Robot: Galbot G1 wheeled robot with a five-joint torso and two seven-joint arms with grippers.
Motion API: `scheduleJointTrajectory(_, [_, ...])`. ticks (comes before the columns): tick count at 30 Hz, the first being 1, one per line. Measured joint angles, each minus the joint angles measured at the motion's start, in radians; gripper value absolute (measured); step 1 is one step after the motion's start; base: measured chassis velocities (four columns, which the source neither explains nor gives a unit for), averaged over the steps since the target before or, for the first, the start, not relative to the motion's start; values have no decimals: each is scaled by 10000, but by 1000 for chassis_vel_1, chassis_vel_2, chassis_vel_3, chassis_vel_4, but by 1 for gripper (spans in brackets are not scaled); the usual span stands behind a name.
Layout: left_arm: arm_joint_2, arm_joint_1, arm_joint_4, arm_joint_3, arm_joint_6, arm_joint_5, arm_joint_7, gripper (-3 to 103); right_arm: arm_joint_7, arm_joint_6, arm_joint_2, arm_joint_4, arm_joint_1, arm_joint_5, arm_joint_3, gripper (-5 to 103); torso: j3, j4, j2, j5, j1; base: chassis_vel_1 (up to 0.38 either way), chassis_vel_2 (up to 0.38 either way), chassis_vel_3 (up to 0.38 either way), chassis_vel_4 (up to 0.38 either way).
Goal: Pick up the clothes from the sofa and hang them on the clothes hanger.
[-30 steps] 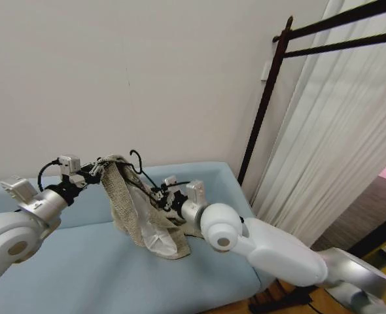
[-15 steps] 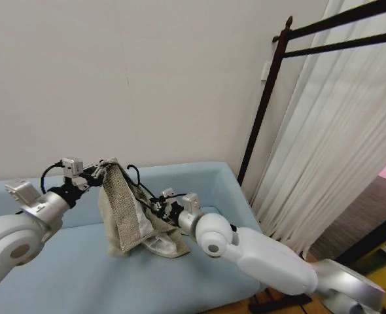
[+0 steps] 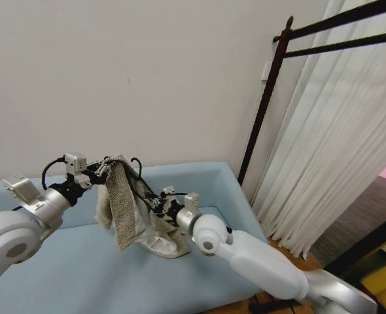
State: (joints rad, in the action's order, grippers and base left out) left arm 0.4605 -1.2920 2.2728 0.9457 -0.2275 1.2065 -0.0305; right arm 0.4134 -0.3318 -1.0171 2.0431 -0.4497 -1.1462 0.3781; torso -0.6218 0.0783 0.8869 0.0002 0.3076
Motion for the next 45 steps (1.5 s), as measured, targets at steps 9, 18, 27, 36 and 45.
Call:
scheduleJointTrajectory(9, [-21,-3,163,-104,51,-63,158,2,-1147,390,18,-226,227,380,-86,2,0,-3,0,-1,0,0,0,0,0])
scheduleJointTrajectory(18, [-25,-106,456,-70,78,-66,311,2,-588,490,-610,-516,1574,248,-186,2,0,-6,0,-2,0,0,0,0,0])
scheduleJointTrajectory(27, [478,-267,523,-223,89,-503,549,2,-670,323,461,-116,2509,-244,-698,2,0,-5,0,-1,0,0,0,0,0])
scheduleJointTrajectory(36, [869,-321,164,-457,80,-1459,674,7,-1208,275,1367,254,3170,-365,-816,2,0,-3,0,-1,0,0,0,0,0])
scheduleJointTrajectory(45, [1067,-334,-13,-470,90,-1609,755,40,-1266,192,1753,384,3824,-664,-774,2,0,-5,0,-2,0,0,0,0,0])
